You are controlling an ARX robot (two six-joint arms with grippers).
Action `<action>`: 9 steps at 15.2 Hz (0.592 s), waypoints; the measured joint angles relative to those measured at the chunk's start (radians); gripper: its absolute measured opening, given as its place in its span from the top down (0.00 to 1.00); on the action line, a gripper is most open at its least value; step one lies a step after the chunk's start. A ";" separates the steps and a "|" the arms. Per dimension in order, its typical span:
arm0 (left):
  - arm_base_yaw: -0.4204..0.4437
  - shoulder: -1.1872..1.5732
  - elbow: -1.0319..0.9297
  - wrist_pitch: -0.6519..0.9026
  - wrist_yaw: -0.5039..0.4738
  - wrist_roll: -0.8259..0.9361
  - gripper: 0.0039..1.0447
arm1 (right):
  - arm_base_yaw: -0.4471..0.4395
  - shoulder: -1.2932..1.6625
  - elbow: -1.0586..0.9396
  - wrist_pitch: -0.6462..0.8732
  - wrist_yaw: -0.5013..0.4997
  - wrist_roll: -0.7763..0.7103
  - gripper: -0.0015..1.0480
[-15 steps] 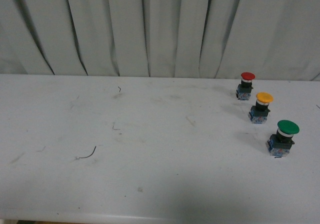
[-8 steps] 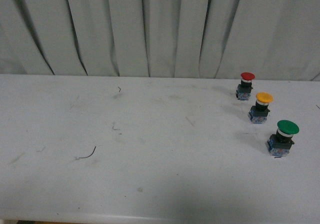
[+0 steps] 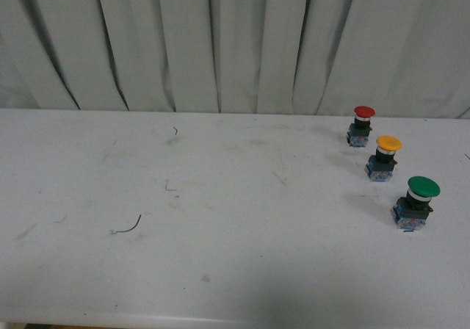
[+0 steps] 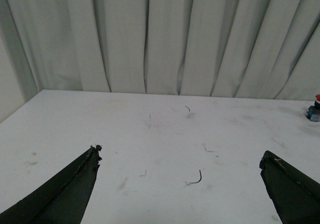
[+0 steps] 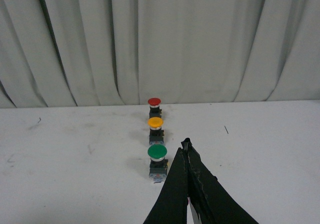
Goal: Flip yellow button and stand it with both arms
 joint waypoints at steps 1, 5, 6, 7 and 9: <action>0.000 0.000 0.000 0.000 0.002 0.000 0.06 | 0.000 -0.005 0.004 0.008 0.001 0.000 0.98; 0.000 0.000 0.000 0.000 0.001 0.000 0.06 | 0.000 -0.007 0.000 -0.002 0.000 0.000 0.98; 0.000 0.000 0.000 0.000 0.002 0.000 0.06 | 0.000 -0.007 0.000 -0.002 0.000 0.000 0.98; 0.000 0.000 0.000 0.000 0.001 0.000 0.06 | 0.000 -0.007 0.000 -0.002 0.000 -0.001 0.88; 0.000 0.000 0.000 0.000 0.001 0.000 0.06 | 0.000 -0.007 0.000 -0.002 0.000 -0.002 0.65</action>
